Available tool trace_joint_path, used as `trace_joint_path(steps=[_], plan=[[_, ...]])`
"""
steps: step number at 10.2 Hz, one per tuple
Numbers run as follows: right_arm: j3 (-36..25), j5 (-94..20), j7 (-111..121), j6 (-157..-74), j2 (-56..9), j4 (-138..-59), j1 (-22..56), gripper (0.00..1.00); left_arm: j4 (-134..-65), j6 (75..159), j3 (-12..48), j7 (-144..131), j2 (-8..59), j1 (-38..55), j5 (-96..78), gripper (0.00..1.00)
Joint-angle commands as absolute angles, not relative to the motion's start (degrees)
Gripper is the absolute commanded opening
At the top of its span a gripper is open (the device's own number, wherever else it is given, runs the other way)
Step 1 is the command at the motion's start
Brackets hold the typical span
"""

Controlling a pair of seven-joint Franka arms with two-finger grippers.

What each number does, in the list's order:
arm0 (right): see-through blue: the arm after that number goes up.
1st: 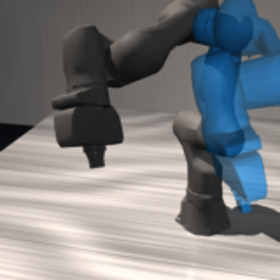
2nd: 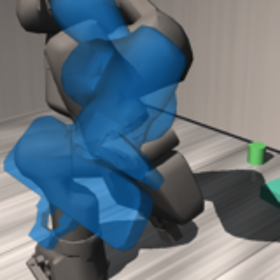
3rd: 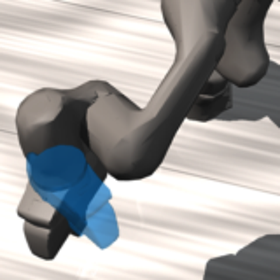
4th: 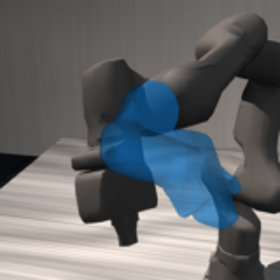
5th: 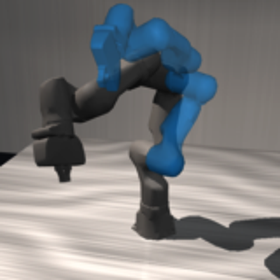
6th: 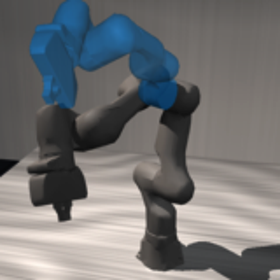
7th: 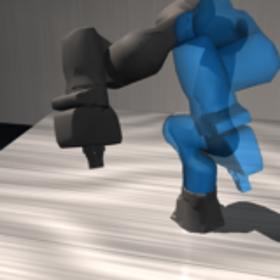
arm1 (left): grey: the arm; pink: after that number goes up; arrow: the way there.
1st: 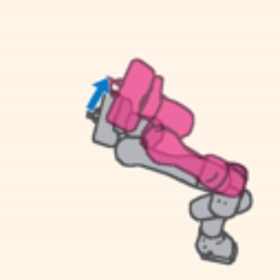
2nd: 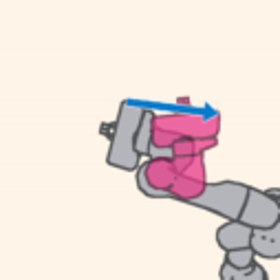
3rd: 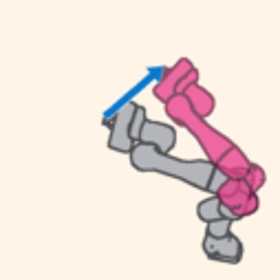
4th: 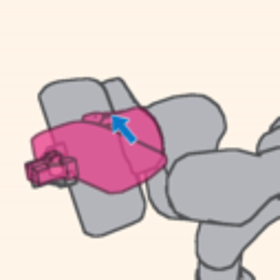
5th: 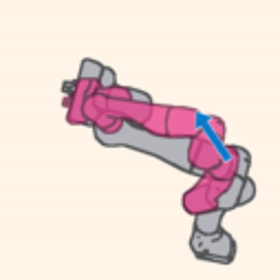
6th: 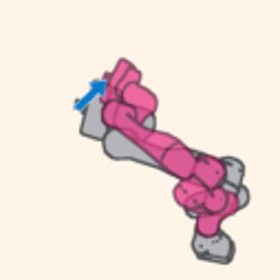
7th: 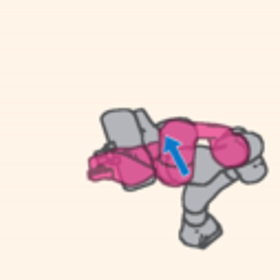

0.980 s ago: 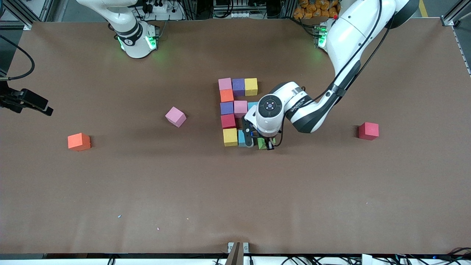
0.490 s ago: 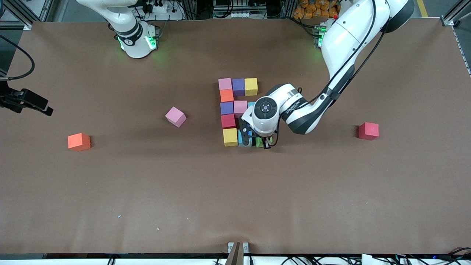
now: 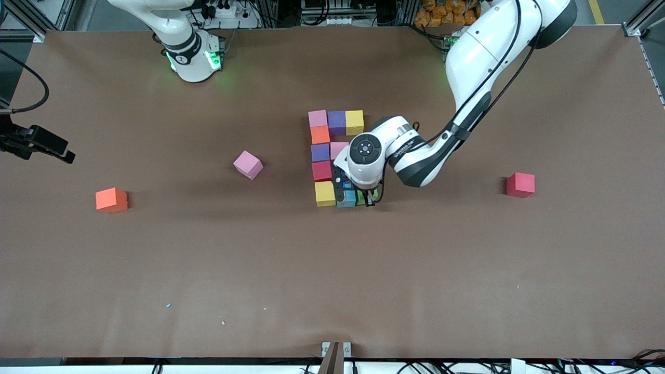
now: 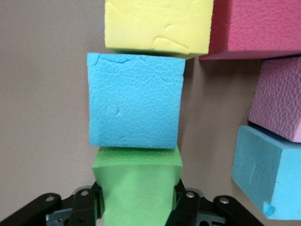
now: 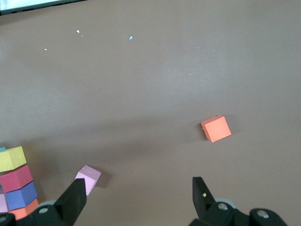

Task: Arrange 11 blocks into digit 3
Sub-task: 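Lower the green cube next to the cyan cube and open the left gripper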

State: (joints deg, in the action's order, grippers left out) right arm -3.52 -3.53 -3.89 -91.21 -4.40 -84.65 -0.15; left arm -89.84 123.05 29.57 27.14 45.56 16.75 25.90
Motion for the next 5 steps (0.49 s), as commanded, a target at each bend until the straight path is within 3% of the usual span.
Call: trace_joint_path(steps=[1, 5], plan=[[-3.7, -3.9, -4.4, -91.0, -4.4, -84.3, 0.1, 1.00, -87.3, 121.8, 28.7, 26.9, 47.1, 18.2, 26.9, 0.18], [-3.7, -3.9, -4.4, -91.0, -4.4, -84.3, 0.1, 1.00, -86.7, 121.9, 25.0, 26.8, 47.2, 21.7, 26.8, 0.22]])
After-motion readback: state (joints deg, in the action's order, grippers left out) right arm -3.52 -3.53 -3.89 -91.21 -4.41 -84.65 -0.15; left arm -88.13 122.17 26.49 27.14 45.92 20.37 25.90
